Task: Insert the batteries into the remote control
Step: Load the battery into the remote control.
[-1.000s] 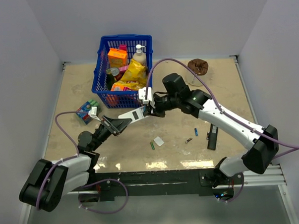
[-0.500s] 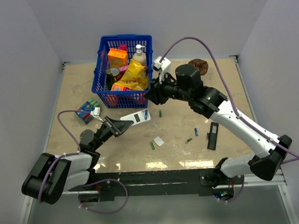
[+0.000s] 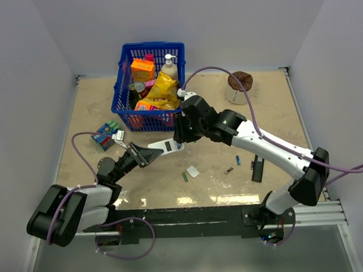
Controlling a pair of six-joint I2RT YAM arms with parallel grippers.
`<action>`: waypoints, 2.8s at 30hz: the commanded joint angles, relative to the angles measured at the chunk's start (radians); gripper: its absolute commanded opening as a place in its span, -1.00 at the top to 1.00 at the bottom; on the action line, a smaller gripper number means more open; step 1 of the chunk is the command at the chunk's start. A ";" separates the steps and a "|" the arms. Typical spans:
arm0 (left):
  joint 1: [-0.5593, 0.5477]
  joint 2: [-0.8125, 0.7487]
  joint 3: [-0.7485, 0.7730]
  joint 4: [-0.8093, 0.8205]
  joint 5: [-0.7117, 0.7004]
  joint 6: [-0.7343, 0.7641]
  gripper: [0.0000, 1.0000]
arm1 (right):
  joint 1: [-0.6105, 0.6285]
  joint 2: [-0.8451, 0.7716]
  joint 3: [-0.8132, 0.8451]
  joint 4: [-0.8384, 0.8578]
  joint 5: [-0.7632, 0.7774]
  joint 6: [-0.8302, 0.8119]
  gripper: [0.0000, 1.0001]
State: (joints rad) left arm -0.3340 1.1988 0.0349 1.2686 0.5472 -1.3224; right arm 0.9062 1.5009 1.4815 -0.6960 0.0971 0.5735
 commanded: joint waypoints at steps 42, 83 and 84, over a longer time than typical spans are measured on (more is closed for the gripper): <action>0.003 -0.054 -0.171 0.627 0.034 0.025 1.00 | 0.000 0.047 -0.030 0.047 0.113 0.098 0.57; 0.003 -0.087 -0.124 0.629 -0.001 0.034 1.00 | 0.048 0.044 -0.221 0.109 -0.057 0.154 0.95; 0.003 -0.088 -0.124 0.629 0.002 0.037 1.00 | 0.048 0.053 -0.221 0.107 -0.065 0.155 0.89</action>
State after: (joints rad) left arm -0.3347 1.1519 0.0257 1.1786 0.5884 -1.2987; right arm 0.9352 1.5444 1.2930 -0.5522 0.1467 0.6743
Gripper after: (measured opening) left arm 0.263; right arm 0.130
